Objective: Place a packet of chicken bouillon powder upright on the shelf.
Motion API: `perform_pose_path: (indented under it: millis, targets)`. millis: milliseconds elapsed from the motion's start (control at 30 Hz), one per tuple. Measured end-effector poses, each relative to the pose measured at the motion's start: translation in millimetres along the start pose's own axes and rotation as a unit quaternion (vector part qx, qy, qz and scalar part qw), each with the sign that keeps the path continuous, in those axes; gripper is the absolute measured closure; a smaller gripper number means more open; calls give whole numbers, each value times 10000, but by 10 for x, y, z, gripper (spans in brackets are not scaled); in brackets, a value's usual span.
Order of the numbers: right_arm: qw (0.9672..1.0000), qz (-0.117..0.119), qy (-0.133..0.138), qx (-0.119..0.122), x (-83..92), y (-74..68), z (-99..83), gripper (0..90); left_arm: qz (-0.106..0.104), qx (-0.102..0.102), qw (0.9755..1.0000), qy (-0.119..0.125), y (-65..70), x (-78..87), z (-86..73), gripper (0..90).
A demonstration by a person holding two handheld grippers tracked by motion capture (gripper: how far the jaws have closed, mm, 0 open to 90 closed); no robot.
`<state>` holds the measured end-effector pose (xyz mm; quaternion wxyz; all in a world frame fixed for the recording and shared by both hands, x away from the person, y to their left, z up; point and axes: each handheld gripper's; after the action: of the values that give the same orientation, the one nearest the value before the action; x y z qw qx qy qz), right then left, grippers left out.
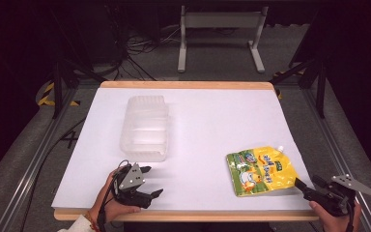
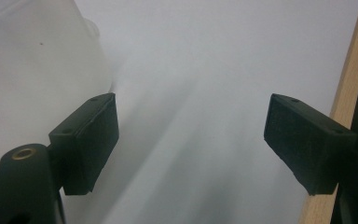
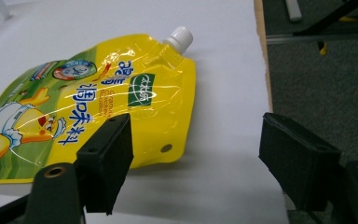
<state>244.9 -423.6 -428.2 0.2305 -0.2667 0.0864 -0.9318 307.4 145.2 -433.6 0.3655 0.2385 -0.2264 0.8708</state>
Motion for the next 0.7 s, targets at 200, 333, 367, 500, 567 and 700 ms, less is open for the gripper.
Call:
perform_pose_path:
  millis: [200, 333, 367, 500, 567, 700]
  targets:
    - [9994, 166, -51, 314, 33, -85, -29, 262, -133, -76, 9999, -41, 45, -38, 7, 172]
    - [9987, 284, -94, 411, 26, -121, -38, 260, -175, -146, 9997, -78, 52, -62, 10, 168]
    - [9986, 299, -124, 417, 20, -126, -45, 260, -217, -121, 9997, -81, 52, -69, 12, 168]
    - [9980, 490, -216, 328, -20, -119, -61, 259, -178, -137, 9997, -84, 63, -112, 19, 168]
    - [9970, 723, -198, 195, -42, -96, -69, 257, -207, -114, 9997, -114, 71, -127, 22, 168]
    - [9956, 902, -236, 22, -79, -61, -84, 257, -199, -196, 9995, -132, 103, -132, 32, 168]
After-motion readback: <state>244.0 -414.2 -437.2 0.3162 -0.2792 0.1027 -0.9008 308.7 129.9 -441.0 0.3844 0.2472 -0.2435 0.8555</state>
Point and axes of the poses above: each handheld gripper's, and its own axes: x roughly backward along the jaws, z roughly out of its top, y roughly to its right, and after that the axes turned 15 degrees about z, right-handed
